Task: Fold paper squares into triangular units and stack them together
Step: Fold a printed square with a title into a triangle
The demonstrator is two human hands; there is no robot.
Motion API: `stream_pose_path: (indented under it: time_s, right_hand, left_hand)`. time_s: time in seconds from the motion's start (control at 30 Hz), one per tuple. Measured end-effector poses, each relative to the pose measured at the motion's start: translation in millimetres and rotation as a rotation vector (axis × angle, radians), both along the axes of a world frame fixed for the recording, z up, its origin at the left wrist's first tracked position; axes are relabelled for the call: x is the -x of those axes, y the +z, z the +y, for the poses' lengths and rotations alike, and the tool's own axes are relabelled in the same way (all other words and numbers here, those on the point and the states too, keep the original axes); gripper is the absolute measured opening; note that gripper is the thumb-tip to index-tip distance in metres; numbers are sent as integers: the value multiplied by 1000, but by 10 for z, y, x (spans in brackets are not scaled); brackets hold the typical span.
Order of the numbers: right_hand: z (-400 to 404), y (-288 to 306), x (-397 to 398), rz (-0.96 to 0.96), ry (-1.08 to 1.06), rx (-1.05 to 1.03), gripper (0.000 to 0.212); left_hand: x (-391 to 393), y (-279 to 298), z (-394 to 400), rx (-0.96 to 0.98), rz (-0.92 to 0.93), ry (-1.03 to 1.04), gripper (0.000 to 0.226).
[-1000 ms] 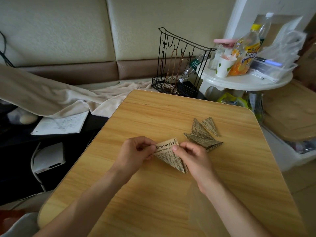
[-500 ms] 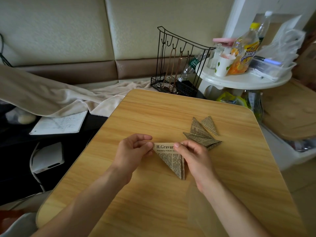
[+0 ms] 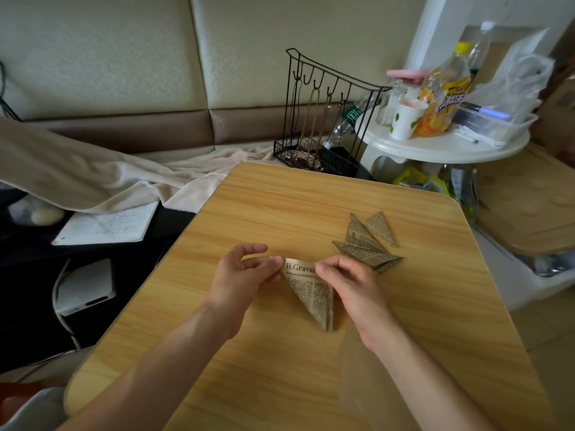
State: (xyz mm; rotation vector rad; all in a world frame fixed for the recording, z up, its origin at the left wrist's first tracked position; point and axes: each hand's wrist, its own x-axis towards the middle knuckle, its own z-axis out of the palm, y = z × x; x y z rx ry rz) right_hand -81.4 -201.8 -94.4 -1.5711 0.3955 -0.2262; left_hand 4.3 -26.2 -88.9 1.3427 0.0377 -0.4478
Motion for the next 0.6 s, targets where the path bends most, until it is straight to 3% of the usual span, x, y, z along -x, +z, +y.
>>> stream_pose_path:
  time_s: [0.2,0.37,0.6]
  right_hand:
    - [-47,59,19,68,160,68,36]
    - [-4,75,17,55,246,168,14]
    - [-12,10,3,44,258,263,9]
  left_hand:
    - [-19,70,33,-137,-88,-146,48]
    - [32,71,-5,-144,-76,-235,58]
    - [36,41,-19,-94,-46,-143,51]
